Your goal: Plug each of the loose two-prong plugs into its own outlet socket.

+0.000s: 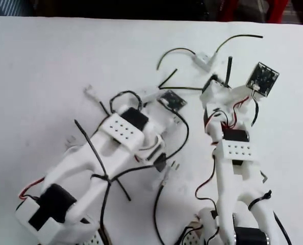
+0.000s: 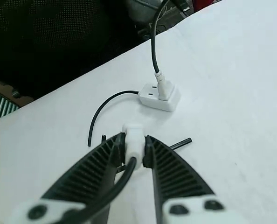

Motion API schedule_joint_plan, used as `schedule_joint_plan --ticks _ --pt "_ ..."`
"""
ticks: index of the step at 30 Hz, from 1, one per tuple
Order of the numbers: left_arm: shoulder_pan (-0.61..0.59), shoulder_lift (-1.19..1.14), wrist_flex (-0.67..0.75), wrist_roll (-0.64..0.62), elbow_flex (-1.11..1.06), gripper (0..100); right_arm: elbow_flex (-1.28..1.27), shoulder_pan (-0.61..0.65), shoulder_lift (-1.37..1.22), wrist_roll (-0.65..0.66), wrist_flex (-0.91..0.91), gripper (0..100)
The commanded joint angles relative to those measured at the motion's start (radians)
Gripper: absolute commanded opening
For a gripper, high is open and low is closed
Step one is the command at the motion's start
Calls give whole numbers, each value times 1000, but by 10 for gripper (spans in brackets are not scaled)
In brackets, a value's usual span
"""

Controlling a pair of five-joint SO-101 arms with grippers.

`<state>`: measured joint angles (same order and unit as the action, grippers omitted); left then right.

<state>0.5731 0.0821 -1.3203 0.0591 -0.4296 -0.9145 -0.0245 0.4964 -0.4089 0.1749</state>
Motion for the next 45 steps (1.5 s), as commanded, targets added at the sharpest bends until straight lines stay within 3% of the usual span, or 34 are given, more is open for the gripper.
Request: schedule_joint_plan --ticks 1,12,19,23,29,40,45 --pt "68 1 -2 -38 -8 305 52 -8 4 -8 -13 17" --pt "74 -7 270 -49 -264 299 52 -8 4 -9 -13 17" --pt "74 1 301 -41 -284 49 52 -8 4 -9 -13 17" --pt "61 2 256 -40 -249 20 51 -8 4 -9 -13 17" --pt "-51 33 153 91 -155 21 49 -7 4 -9 -13 17" --pt "-234 564 -12 258 -153 21 49 -1 2 -9 -13 17" --pt "-363 671 -15 308 -153 21 49 -1 -1 -9 -13 17"
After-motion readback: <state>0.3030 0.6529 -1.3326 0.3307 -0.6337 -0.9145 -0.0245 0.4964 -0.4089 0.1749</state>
